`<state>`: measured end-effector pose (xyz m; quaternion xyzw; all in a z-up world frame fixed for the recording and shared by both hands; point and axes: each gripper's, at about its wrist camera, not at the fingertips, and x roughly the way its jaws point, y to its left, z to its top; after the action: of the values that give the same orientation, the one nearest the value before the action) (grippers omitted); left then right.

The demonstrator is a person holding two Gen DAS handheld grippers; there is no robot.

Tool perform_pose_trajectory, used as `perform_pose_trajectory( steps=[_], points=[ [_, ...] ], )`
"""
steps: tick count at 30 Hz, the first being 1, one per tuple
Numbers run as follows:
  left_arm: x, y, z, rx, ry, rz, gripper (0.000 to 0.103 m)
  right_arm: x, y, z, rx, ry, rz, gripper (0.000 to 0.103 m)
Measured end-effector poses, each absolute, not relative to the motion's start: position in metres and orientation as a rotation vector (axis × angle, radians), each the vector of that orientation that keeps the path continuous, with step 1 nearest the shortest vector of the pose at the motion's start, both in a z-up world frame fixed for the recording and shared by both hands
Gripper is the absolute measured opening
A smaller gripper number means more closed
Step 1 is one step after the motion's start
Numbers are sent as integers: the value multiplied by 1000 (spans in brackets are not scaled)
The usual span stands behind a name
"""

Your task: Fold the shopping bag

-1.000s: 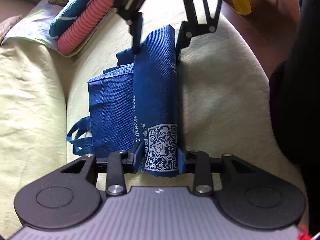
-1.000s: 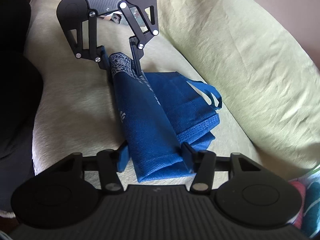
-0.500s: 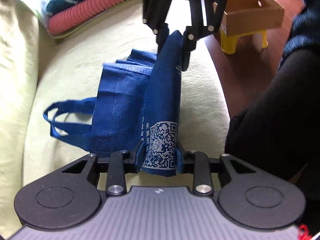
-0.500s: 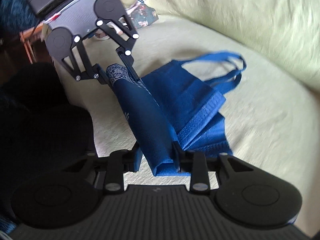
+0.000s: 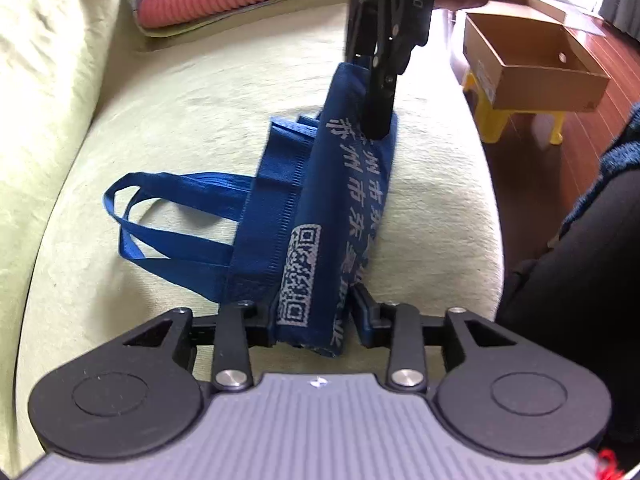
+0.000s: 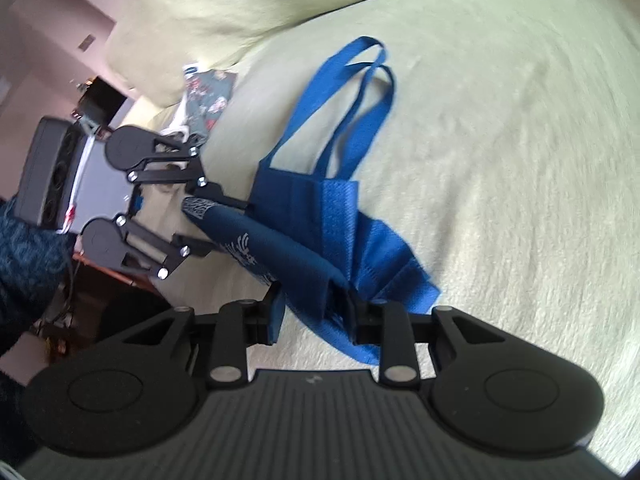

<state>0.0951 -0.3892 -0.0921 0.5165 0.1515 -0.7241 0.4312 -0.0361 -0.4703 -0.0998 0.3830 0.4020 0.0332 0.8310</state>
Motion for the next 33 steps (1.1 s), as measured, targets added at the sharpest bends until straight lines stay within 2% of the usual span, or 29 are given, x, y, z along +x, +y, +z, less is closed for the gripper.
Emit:
perform_pose_trajectory(
  steps=[9,12,19,21,29,33],
  points=[
    [95,-373,-76,1231,334,-1626,50,-26,-480,-99,868,884,-58,26],
    [94,-360,-64,1204,296,-1533,46,-26,-477,-96,858,885,-86,26],
    [65,-357,-60,1132,243,-1576,44,-28,-475,-98,893,859,-169,26],
    [60,-362,-69,1112,256,-1573,39,-29,-473,-98,894,853,-192,26],
    [72,-385,-91,1032,369,-1514,38,-30,-464,-97,887,812,-290,26],
    [75,-393,-92,1041,416,-1491,38,-29,-451,-90,805,781,-343,33]
  ],
)
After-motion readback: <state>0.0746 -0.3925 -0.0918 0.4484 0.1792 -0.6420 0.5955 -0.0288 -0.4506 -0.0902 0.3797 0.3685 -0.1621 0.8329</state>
